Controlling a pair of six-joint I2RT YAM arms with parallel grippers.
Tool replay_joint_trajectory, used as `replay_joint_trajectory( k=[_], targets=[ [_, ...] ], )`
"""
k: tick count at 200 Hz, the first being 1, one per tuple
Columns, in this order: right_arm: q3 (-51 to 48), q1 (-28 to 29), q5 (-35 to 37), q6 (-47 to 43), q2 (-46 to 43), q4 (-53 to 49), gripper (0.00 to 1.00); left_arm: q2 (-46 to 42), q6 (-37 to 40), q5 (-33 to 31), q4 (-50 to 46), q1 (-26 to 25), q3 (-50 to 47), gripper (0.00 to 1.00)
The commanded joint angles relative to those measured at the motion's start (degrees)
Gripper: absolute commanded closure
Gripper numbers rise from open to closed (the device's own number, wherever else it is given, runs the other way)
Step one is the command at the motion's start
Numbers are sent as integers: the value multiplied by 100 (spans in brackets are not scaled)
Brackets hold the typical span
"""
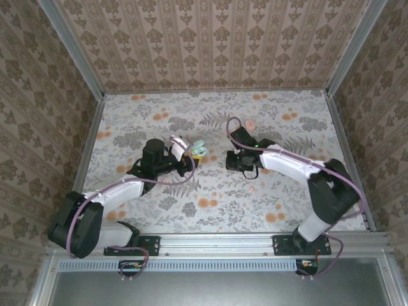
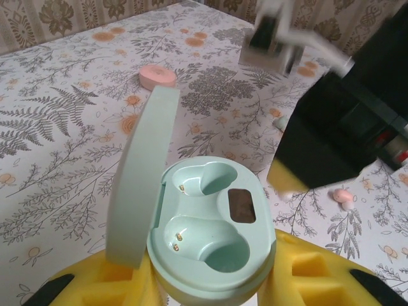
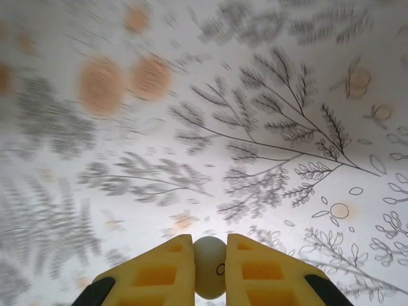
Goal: Insert the wireless bluetooth earbuds into the charging case
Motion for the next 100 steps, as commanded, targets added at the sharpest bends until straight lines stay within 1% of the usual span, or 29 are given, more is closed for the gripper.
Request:
replay_joint_trajectory(
  k=[1, 21, 25, 40, 73, 100],
  targets=[
    [-17, 158, 268, 164, -711, -206, 91, 76, 81, 290, 732, -56, -117, 89],
    [145, 353, 380, 204, -1021, -312, 91, 233, 100, 393, 1205, -98, -169, 89],
    [192, 398, 403, 200, -1209, -328, 91, 266, 111, 415, 1261, -111, -162, 89],
    [391, 587, 484, 222, -1346, -356, 91, 413, 128, 495, 1427, -166, -103, 89],
    [908, 956, 598, 193, -1255, -345, 91, 620, 257, 499, 1447, -350, 67, 89],
    [1209, 1034, 599, 77, -1102, -356, 91, 629, 315, 499, 1373, -419, 130, 89]
  ],
)
